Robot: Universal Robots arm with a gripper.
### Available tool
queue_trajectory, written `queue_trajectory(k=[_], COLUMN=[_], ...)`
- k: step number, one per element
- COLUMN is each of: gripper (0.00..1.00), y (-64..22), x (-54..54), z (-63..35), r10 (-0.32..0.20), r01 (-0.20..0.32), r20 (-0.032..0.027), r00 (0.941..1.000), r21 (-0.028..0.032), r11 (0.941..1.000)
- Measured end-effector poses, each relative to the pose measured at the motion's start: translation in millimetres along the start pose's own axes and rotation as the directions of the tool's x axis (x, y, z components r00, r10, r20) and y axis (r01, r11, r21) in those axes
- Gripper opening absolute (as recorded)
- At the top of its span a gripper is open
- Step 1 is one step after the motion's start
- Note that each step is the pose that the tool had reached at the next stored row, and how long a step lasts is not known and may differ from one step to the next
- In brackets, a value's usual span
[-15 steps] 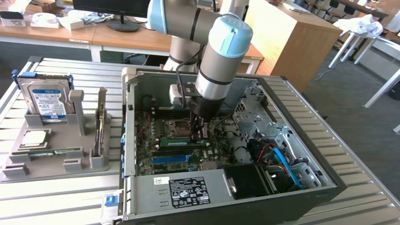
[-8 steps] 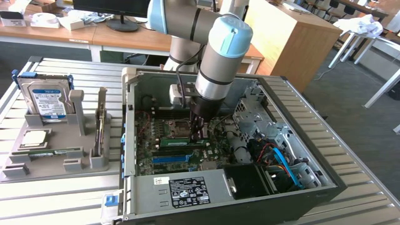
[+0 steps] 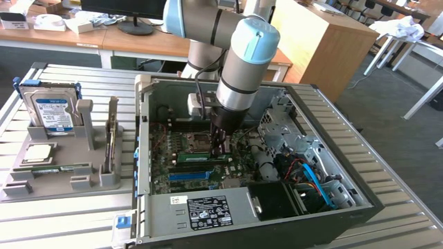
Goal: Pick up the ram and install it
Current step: 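Insert the ram into the slot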
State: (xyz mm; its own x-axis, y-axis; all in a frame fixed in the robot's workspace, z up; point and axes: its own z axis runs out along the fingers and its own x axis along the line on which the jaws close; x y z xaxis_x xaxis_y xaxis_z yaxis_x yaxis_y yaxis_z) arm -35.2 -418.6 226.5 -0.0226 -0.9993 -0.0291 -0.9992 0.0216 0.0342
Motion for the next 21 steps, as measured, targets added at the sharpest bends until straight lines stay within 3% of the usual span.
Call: queue_trajectory(k=[2,4,6,7,15,21], gripper=[0.13,0.25,0.25,0.31,0.31,0.31], y=[0.0,0.0,0.0,0.0,0.0,0.5], x=[0.0,0.0,0.0,0.0,-0.1,-0.4], z=[0.0,0.0,0.0,0.0,-0.8,-14.5], r10=[0.000,0.000,0.000,0.000,0.000,0.000], r01=[0.000,0.000,0.000,0.000,0.000,0.000], r20=[-0.0001,0.0000,0.0001,0.0000,0.0002,0.0001], r00=[1.0000,1.0000,1.0000,1.0000,1.0000,1.0000], r21=[0.0001,-0.0001,-0.0001,0.0000,0.0000,0.0000], r11=[1.0000,1.0000,1.0000,1.0000,1.0000,1.0000])
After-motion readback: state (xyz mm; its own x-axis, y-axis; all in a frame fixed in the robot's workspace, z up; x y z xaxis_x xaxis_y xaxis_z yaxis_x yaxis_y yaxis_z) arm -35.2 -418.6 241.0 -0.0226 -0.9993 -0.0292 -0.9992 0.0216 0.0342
